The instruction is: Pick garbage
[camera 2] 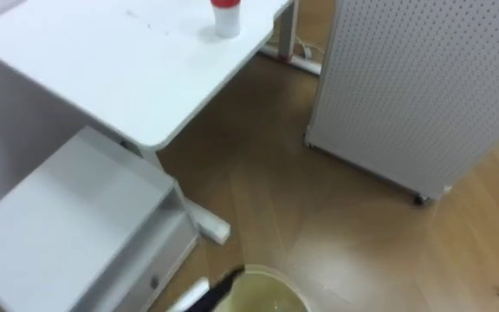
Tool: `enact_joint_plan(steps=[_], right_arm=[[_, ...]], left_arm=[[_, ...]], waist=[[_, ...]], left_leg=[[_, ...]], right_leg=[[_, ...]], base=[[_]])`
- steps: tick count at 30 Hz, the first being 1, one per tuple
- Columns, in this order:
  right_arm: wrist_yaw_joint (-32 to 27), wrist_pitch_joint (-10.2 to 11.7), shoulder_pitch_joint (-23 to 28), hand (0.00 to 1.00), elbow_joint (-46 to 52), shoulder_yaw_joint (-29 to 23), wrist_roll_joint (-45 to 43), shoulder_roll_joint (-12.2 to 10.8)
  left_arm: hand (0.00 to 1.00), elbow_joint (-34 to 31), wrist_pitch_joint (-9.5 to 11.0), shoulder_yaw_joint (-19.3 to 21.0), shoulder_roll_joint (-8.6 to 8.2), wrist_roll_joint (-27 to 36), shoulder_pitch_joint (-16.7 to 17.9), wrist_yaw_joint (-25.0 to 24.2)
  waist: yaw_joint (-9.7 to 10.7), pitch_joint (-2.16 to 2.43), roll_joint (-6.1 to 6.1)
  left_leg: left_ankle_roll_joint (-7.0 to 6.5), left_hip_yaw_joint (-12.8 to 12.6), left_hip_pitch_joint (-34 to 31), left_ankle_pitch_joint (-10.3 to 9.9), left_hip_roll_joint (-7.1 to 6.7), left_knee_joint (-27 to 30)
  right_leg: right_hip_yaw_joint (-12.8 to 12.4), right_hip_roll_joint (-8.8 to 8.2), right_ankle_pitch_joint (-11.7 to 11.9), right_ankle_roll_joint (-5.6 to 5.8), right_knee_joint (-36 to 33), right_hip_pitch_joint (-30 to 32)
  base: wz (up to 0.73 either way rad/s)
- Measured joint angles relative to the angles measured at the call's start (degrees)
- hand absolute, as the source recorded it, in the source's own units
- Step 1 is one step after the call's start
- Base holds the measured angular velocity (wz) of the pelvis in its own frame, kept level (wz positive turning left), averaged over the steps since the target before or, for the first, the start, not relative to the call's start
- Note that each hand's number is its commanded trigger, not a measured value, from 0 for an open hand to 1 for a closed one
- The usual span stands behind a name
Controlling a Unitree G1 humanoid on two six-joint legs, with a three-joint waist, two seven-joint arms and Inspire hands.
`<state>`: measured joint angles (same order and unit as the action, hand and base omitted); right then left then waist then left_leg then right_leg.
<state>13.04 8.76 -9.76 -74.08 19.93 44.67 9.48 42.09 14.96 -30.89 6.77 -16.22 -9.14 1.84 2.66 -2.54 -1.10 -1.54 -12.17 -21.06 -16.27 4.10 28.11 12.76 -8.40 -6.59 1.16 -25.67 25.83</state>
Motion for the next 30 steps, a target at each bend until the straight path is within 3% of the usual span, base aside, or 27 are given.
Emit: enact_joint_plan(steps=[3,9,16,20,22,30], right_arm=[[0.29,0.0,1.68,1.0,0.73,-3.04,0.1,0.21],[-0.48,0.07,3.13,1.0,1.73,-7.77,0.12,0.81],[-1.47,-0.06,9.16,1.0,6.4,-8.89,-0.46,1.26],[-1.73,-0.05,10.55,1.0,7.46,-9.38,-3.31,1.49],[-1.71,-0.05,11.39,1.0,7.44,-9.63,-3.59,1.51],[-0.72,-0.03,11.14,1.0,7.28,-11.16,-9.26,1.6]], left_arm=[[0.0,-4.25,0.43,1.33,0.88,-0.3,1.03,0.65],[0.0,-13.96,0.58,4.49,3.6,-1.98,3.14,4.33],[0.0,-20.02,0.87,10.03,4.13,-3.23,5.8,8.3],[0.0,-21.89,1.01,14.01,4.83,-4.62,8.99,11.26],[0.0,-22.63,1.37,15.53,5.53,-3.97,9.71,13.2],[0.0,-29.95,3.02,19.8,5.44,-3.34,11.31,16.81]], waist=[[0.2,0.11,-0.17],[1.55,0.38,0.01],[1.86,1.71,1.99],[-0.19,1.89,2.06],[0.07,2.07,1.99],[-0.1,2.15,1.67]], left_leg=[[-0.01,-0.28,2.79,0.03,-0.14,-1.87],[-0.13,-1.71,9.07,0.34,-1.84,-5.83],[-0.05,-3.74,16.28,0.27,-1.4,-8.77],[0.84,-8.15,20.67,-0.7,0.24,-10.97],[1.18,-8.94,21.75,-0.76,0.78,-11.59],[2.73,-11.41,25.08,-0.32,2.57,-12.66]], right_leg=[[0.25,0.03,-0.06,0.38,1.15,-2.41],[-1.62,-0.54,-1.22,1.69,1.06,-5.92],[-1.51,0.51,-1.05,1.92,4.12,-12.14],[0.27,1.63,-0.03,0.72,4.51,-13.82],[1.8,1.92,0.34,0.2,5.25,-14.81],[1.76,4.49,0.8,-1.04,7.05,-16.38]], base=[[-0.04],[-0.11],[-0.16],[-0.61],[-0.23],[-0.2]])
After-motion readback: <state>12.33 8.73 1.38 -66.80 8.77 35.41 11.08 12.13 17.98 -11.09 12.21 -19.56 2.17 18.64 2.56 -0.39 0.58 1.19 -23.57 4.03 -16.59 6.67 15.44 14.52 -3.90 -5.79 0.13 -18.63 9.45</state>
